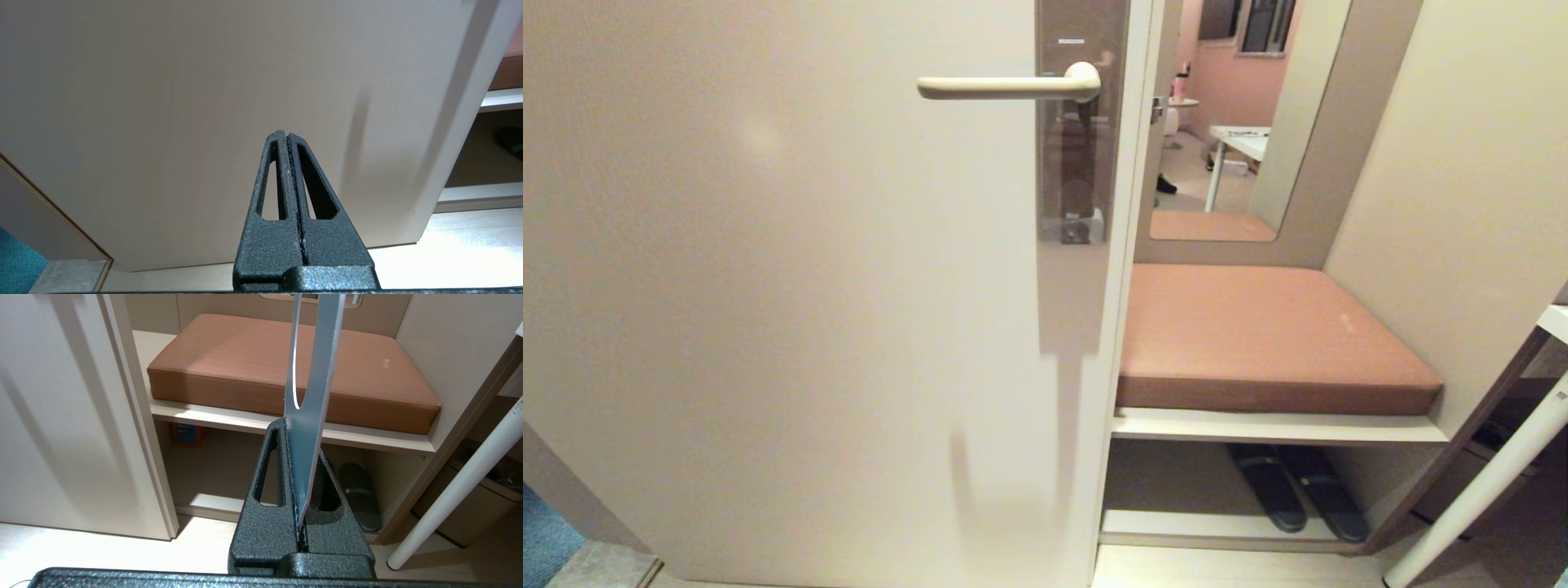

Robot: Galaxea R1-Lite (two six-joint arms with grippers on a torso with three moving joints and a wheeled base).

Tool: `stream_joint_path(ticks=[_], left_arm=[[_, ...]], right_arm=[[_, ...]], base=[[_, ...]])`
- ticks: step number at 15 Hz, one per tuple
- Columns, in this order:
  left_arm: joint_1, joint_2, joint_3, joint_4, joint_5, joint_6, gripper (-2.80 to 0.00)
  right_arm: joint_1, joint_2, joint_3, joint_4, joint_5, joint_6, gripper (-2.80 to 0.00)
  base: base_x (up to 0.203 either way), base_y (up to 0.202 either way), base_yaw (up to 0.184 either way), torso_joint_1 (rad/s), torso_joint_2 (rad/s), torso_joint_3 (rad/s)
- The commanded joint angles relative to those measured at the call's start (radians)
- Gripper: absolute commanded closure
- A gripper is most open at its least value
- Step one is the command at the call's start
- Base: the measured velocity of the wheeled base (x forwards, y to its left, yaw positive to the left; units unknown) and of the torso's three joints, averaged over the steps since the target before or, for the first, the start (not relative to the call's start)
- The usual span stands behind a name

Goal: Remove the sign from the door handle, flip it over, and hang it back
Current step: Hand it to the other hand

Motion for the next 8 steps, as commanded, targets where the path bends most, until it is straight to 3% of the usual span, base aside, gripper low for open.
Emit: stream_joint_path(ticks=[1,8], left_arm=[[0.000,0.001,0.000,0.001,0.000,-0.001,0.00],[0.000,0.001,0.000,-0.001,-0.003,-0.001,0.00]], right_arm=[[0.000,0.001,0.000,0.000,0.000,0.000,0.00],[0.000,0.001,0.000,0.000,0.000,0.000,0.00]], base=[[0.000,0.000,0.000,0.000,0.00,0.000],[0.000,0.000,0.000,0.000,0.00,0.000]])
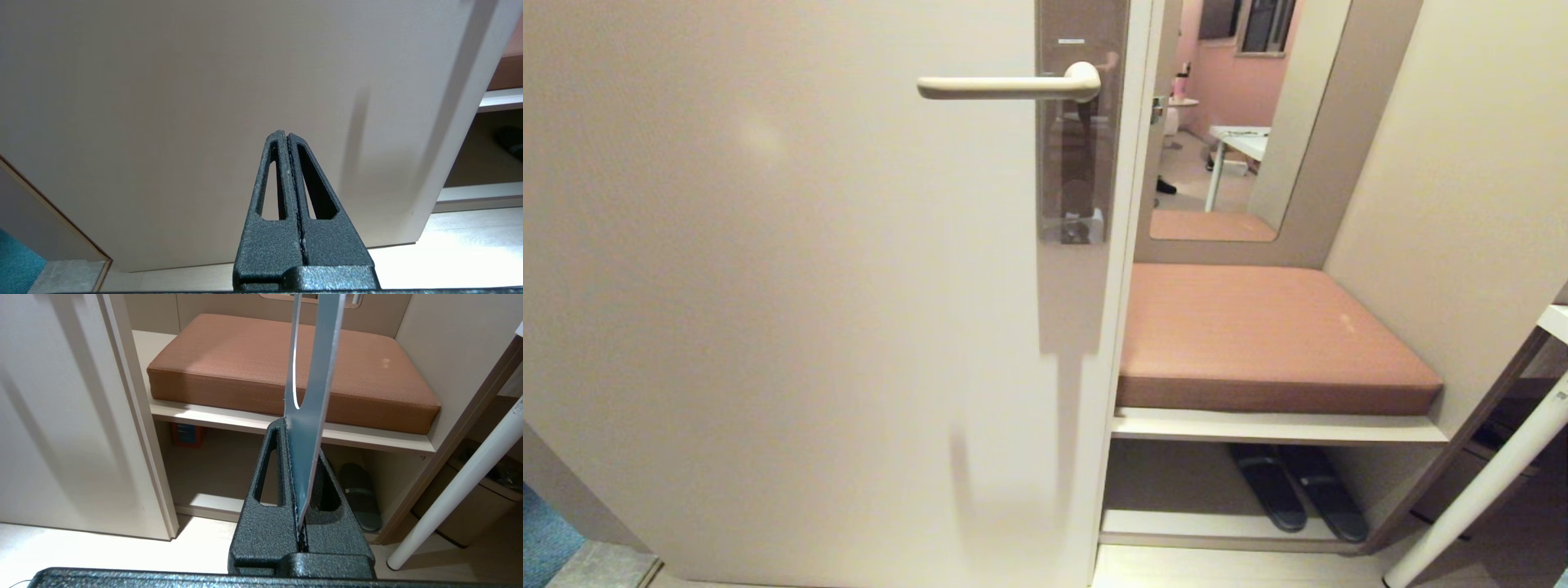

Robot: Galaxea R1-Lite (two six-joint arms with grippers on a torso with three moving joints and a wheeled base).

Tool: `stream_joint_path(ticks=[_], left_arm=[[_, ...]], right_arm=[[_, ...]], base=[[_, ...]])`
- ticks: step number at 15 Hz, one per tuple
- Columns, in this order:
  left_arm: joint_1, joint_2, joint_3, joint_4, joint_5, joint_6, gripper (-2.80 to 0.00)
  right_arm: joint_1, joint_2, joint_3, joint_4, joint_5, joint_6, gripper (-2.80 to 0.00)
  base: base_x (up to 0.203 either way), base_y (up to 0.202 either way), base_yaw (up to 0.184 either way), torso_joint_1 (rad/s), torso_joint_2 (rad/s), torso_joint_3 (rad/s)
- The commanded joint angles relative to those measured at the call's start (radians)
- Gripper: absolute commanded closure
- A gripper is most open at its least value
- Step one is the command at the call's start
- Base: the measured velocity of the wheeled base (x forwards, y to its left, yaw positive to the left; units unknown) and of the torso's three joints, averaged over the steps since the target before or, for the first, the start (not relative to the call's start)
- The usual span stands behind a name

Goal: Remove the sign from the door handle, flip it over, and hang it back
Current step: Hand it to the other hand

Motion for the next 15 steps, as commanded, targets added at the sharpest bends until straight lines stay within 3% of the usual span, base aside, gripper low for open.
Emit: stream_joint_path(ticks=[1,12,15], left_arm=[[0.000,0.001,0.000,-0.001,0.003,-0.004,0.00],[0.000,0.001,0.000,-0.002,0.003,-0.032,0.00],[0.000,0.001,0.000,-0.002,0.003,-0.032,0.00]], right_arm=[[0.000,0.001,0.000,0.000,0.000,0.000,0.00],[0.000,0.001,0.000,0.000,0.000,-0.001,0.00],[0.000,0.001,0.000,0.000,0.000,-0.002,0.00]], base=[[0.000,0.000,0.000,0.000,0.00,0.000],[0.000,0.000,0.000,0.000,0.00,0.000],[0.000,-0.157,-0.002,0.001,0.00,-0.004]])
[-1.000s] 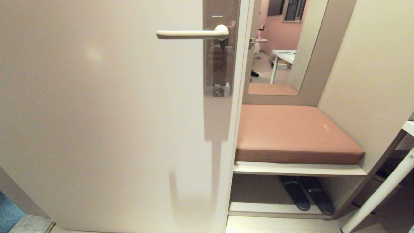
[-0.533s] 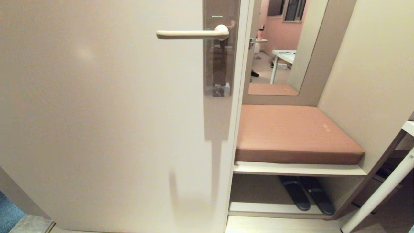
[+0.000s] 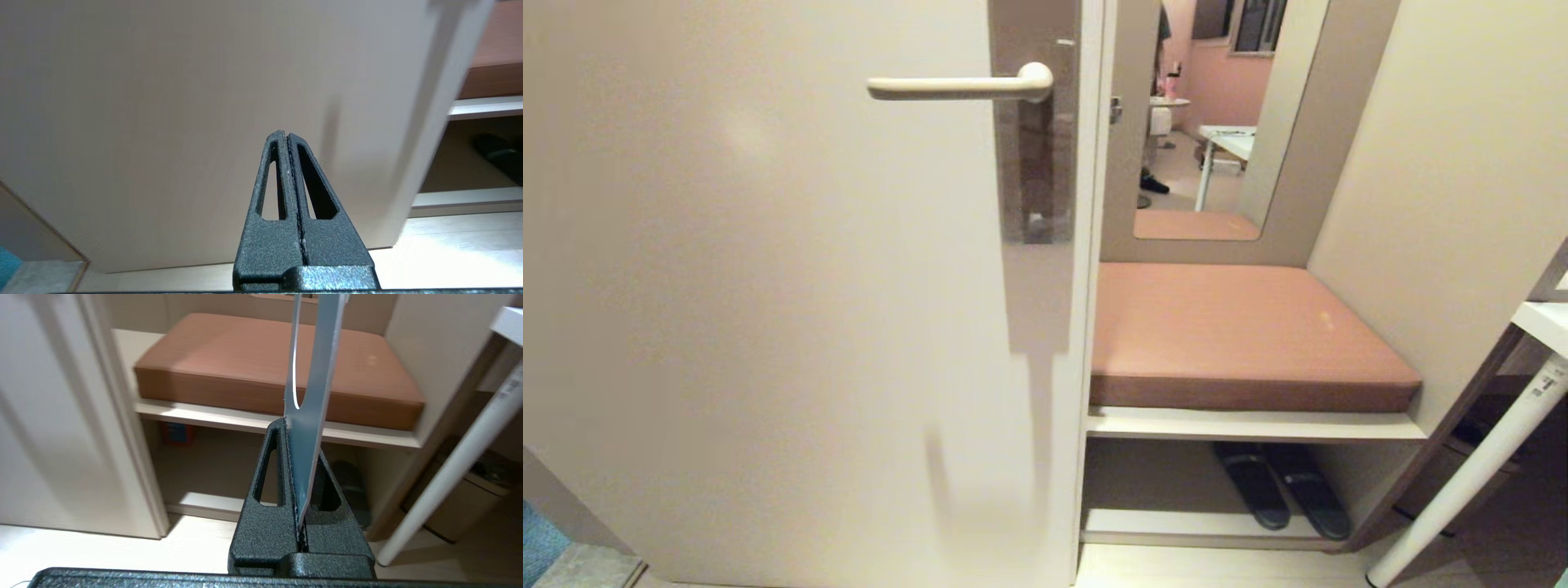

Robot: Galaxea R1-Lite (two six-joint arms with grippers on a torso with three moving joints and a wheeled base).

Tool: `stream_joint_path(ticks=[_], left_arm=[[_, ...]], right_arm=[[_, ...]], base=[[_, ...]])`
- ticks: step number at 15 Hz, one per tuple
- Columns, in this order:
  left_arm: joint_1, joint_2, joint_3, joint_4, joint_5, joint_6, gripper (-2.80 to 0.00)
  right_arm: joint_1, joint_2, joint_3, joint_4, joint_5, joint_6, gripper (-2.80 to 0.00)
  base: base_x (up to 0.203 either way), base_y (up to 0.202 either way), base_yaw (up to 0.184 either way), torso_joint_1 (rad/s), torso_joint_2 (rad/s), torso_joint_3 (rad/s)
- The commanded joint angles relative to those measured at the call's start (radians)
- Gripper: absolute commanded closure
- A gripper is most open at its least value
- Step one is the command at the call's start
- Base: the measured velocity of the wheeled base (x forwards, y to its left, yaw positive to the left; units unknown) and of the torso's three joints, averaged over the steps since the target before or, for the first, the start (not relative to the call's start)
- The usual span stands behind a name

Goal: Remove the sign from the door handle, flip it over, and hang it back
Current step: Hand it to the other hand

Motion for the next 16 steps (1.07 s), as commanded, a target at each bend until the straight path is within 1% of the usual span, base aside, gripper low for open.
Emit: stream_joint_path(ticks=[1,9,10,16], left_arm=[[-0.001,0.001,0.000,0.000,0.000,0.000,0.00],[-0.001,0.001,0.000,0.000,0.000,-0.002,0.00],[-0.001,0.001,0.000,0.000,0.000,-0.001,0.00],[-0.001,0.001,0.000,0.000,0.000,-0.002,0.00]], right_arm=[[0.000,0.001,0.000,-0.001,0.000,-0.001,0.00],[0.000,0.001,0.000,-0.001,0.000,-0.002,0.00],[0.000,0.001,0.000,-0.001,0.000,-0.002,0.00],[0.000,0.001,0.000,-0.001,0.000,0.000,0.00]], base=[[0.000,-0.203,-0.004,0.002,0.00,-0.001],[0.000,-0.186,0.000,0.002,0.00,0.003],[0.000,-0.089,-0.001,0.004,0.01,0.000],[0.000,0.000,0.000,0.000,0.00,0.000]])
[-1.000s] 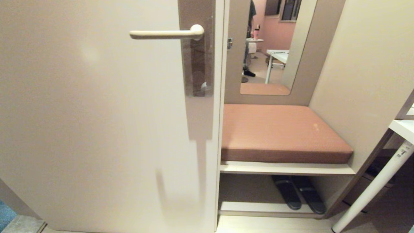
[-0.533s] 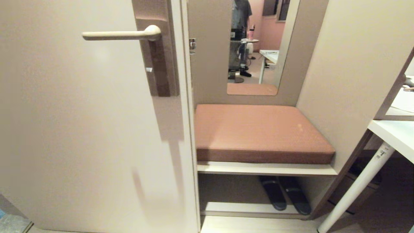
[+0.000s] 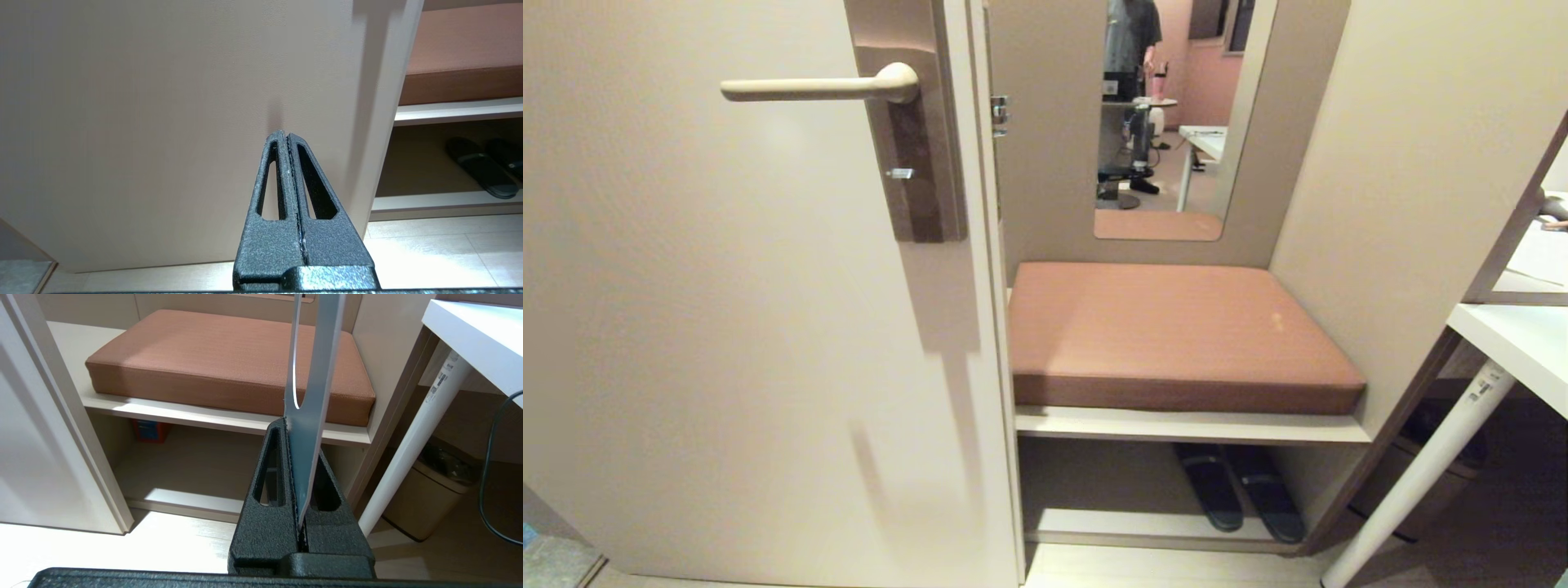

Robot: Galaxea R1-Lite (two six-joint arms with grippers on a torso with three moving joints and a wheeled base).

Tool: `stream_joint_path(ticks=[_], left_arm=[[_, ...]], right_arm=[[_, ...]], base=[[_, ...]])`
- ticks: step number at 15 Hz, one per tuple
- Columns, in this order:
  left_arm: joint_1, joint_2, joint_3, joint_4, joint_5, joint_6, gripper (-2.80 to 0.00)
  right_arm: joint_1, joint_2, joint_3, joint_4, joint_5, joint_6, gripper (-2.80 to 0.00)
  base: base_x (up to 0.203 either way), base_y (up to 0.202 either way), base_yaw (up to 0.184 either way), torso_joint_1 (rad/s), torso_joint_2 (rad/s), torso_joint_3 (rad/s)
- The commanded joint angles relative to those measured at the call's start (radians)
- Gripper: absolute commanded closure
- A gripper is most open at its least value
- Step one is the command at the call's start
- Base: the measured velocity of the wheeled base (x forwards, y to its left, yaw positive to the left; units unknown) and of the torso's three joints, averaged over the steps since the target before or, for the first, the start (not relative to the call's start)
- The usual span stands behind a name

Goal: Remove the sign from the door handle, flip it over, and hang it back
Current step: Hand it to the other hand

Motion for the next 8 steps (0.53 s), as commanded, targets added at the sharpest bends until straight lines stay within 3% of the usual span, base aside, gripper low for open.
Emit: stream_joint_path(ticks=[1,8], left_arm=[[0.001,0.001,0.000,0.000,0.000,0.001,0.00],[0.001,0.001,0.000,0.000,0.000,0.001,0.00]], right_arm=[[0.000,0.001,0.000,0.000,0.001,-0.001,0.00],[0.000,0.001,0.000,0.000,0.002,-0.005,0.00]], base=[[0.000,0.000,0.000,0.000,0.00,0.000],[0.000,0.000,0.000,0.000,0.00,0.000]])
